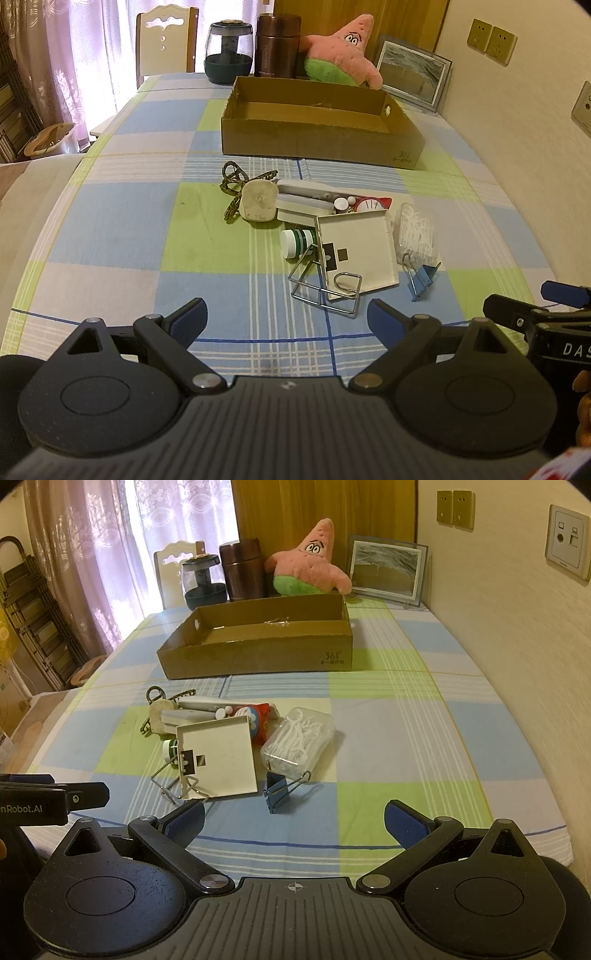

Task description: Organize rigid objects

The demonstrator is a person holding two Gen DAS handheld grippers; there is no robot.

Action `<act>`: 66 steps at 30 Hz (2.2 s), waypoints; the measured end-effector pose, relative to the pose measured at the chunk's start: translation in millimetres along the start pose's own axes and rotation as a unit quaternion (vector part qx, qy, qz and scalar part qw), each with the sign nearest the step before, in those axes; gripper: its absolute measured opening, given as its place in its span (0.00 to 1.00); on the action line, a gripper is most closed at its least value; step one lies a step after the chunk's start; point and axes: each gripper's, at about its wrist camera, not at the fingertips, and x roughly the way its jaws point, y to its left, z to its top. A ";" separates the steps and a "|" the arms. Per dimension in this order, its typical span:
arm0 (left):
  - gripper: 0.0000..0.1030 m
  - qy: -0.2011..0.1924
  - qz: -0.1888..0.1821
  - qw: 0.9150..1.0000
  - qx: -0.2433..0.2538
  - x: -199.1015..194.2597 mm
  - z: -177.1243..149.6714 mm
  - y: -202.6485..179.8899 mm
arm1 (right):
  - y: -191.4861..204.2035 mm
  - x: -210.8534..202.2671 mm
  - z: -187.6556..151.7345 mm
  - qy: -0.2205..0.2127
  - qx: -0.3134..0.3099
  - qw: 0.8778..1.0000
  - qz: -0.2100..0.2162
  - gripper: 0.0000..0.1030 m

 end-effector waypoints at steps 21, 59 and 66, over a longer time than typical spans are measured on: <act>0.89 0.005 -0.006 1.000 -0.001 2.3 -0.8 4.1 | -1.8 4.0 1.1 0.003 -0.001 1.000 -0.001 0.98; 0.98 0.040 -0.120 0.981 0.148 108.7 13.8 -8.9 | -7.6 81.8 -7.6 0.019 0.003 1.000 -0.014 0.78; 0.90 0.054 -0.145 0.979 0.133 126.2 18.2 -6.5 | -9.7 88.9 -7.3 0.025 0.010 1.000 -0.014 0.76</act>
